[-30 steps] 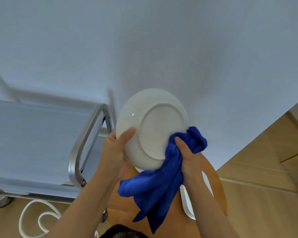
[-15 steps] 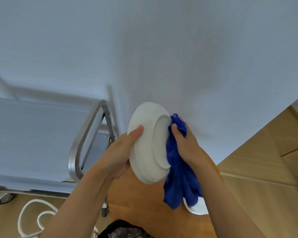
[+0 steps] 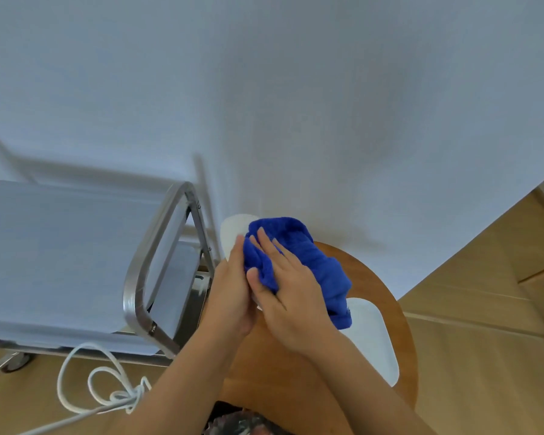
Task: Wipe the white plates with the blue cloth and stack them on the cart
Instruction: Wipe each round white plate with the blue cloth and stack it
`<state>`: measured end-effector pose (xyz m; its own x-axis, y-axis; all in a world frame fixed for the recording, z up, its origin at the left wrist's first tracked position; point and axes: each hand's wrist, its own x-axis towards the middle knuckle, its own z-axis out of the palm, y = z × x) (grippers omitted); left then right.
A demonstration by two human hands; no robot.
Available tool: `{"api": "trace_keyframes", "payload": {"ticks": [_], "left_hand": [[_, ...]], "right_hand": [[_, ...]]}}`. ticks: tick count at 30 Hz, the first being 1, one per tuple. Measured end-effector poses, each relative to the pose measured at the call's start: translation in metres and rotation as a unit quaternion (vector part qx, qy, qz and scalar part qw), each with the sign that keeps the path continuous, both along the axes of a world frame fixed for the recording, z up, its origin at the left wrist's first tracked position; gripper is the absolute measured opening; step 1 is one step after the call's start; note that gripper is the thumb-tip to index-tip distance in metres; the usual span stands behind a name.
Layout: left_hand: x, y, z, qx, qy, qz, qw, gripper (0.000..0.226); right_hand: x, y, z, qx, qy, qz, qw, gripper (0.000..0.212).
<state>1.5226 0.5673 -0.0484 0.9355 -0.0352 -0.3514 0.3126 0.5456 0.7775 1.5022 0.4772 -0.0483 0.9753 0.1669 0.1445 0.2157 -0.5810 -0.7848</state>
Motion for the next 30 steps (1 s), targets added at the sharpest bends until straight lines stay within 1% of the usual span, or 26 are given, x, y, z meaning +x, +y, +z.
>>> {"api": "trace_keyframes", "payload": {"ticks": [2, 4, 5, 7, 8, 9, 10, 11, 13, 14, 15, 18, 21, 24, 26, 28, 30], "left_hand": [[0.002, 0.002, 0.003, -0.033, 0.052, -0.003, 0.998, 0.043], [0.006, 0.006, 0.003, -0.051, 0.094, -0.001, 0.994, 0.045], [0.008, 0.009, 0.005, -0.065, 0.100, 0.005, 0.993, 0.046], [0.014, 0.016, 0.008, -0.088, 0.070, 0.014, 0.994, 0.038], [0.016, 0.020, 0.010, -0.078, 0.046, 0.008, 0.996, 0.033], [0.016, 0.023, 0.012, -0.059, 0.026, -0.009, 0.998, 0.030], [0.015, 0.025, 0.014, -0.037, 0.013, -0.032, 0.999, 0.029], [0.014, 0.026, 0.015, -0.019, 0.005, -0.061, 0.998, 0.031], [0.009, 0.026, 0.015, 0.006, -0.008, -0.117, 0.993, 0.040], [0.006, 0.026, 0.015, 0.012, -0.013, -0.139, 0.990, 0.042], [0.003, 0.026, 0.016, 0.018, -0.018, -0.156, 0.987, 0.042], [-0.005, 0.026, 0.016, 0.056, -0.035, -0.195, 0.979, 0.046], [-0.011, 0.025, 0.017, 0.114, -0.059, -0.226, 0.966, 0.053], [-0.019, 0.028, 0.018, 0.133, -0.086, -0.238, 0.958, 0.042], [-0.027, 0.029, 0.016, 0.136, -0.105, -0.245, 0.954, 0.044], [-0.033, 0.031, 0.015, 0.124, -0.112, -0.247, 0.955, 0.041], [-0.035, 0.031, 0.017, 0.114, -0.105, -0.229, 0.961, 0.042]], "right_hand": [[-0.011, 0.003, -0.007, -0.073, -0.052, -0.013, 0.996, 0.058], [-0.023, 0.006, -0.019, -0.092, -0.091, -0.038, 0.991, 0.055], [-0.029, 0.006, -0.027, -0.094, -0.108, -0.056, 0.988, 0.053], [-0.036, 0.001, -0.041, -0.085, -0.124, -0.095, 0.984, 0.050], [-0.037, -0.003, -0.045, -0.057, -0.102, -0.108, 0.987, 0.051], [-0.035, -0.008, -0.047, -0.018, -0.059, -0.114, 0.992, 0.051], [-0.032, -0.014, -0.048, 0.026, -0.012, -0.116, 0.993, 0.050], [-0.029, -0.019, -0.049, 0.073, 0.017, -0.127, 0.989, 0.046], [-0.018, -0.025, -0.047, 0.159, 0.056, -0.157, 0.973, 0.032], [-0.013, -0.026, -0.045, 0.196, 0.081, -0.166, 0.963, 0.030], [-0.007, -0.027, -0.043, 0.223, 0.106, -0.174, 0.953, 0.033], [0.010, -0.028, -0.037, 0.258, 0.154, -0.214, 0.930, 0.048], [0.022, -0.023, -0.029, 0.289, 0.157, -0.249, 0.911, 0.055], [0.032, -0.024, -0.021, 0.295, 0.129, -0.279, 0.904, 0.046], [0.040, -0.035, -0.016, 0.293, 0.164, -0.311, 0.889, 0.035], [0.042, -0.047, -0.016, 0.305, 0.219, -0.313, 0.872, 0.028], [0.041, -0.051, -0.019, 0.305, 0.244, -0.309, 0.867, 0.034]]}}
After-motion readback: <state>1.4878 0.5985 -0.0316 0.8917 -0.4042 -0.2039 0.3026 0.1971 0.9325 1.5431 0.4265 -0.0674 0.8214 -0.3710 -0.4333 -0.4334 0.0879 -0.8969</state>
